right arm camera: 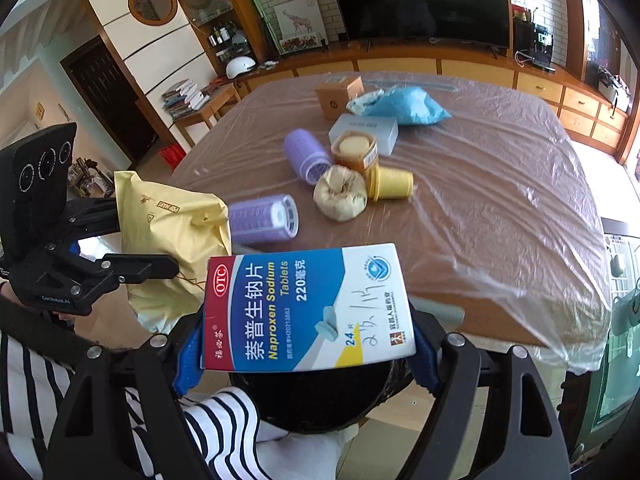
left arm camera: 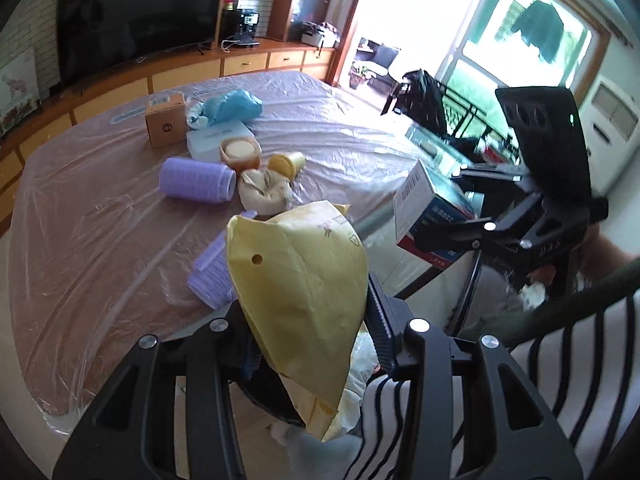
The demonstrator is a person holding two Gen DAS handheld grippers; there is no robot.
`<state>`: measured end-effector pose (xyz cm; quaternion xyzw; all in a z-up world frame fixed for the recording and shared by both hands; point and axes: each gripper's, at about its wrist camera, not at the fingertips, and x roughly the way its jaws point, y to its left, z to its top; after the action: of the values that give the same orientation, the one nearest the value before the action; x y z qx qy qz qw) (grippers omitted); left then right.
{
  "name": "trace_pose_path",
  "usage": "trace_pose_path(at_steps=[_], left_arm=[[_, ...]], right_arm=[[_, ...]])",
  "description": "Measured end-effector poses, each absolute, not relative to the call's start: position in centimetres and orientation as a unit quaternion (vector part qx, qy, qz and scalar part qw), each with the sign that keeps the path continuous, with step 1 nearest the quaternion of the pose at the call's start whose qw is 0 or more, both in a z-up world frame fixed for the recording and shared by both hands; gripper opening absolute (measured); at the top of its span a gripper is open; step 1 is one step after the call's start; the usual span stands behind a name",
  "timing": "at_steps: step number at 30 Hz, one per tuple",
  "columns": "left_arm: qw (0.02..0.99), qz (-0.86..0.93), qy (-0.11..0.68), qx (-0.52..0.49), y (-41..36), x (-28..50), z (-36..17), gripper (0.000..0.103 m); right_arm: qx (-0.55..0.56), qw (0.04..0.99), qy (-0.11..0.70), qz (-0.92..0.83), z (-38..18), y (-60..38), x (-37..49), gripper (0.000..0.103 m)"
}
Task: Collect trash
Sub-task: 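Lift both held items and carry them over the black trash bin, then open both grippers to drop the paper bag and medicine box into the bin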
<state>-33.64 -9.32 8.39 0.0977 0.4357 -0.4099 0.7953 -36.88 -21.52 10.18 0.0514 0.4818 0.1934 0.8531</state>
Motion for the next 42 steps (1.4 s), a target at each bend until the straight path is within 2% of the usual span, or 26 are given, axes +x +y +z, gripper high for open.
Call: trace_pose_path(at_steps=[17,42], left_arm=[[0.782,-0.367,0.483,0.142,-12.0,-35.5,0.5,0.046],[0.774,-0.339,0.507,0.172,-12.2,-34.0,-4.3,0.046]], right_arm=[[0.046,0.832,0.529,0.158,3.4,-19.5,-37.5,0.079],[0.021,0.82,0.558,0.125,-3.1,-17.2,-35.9,0.079]])
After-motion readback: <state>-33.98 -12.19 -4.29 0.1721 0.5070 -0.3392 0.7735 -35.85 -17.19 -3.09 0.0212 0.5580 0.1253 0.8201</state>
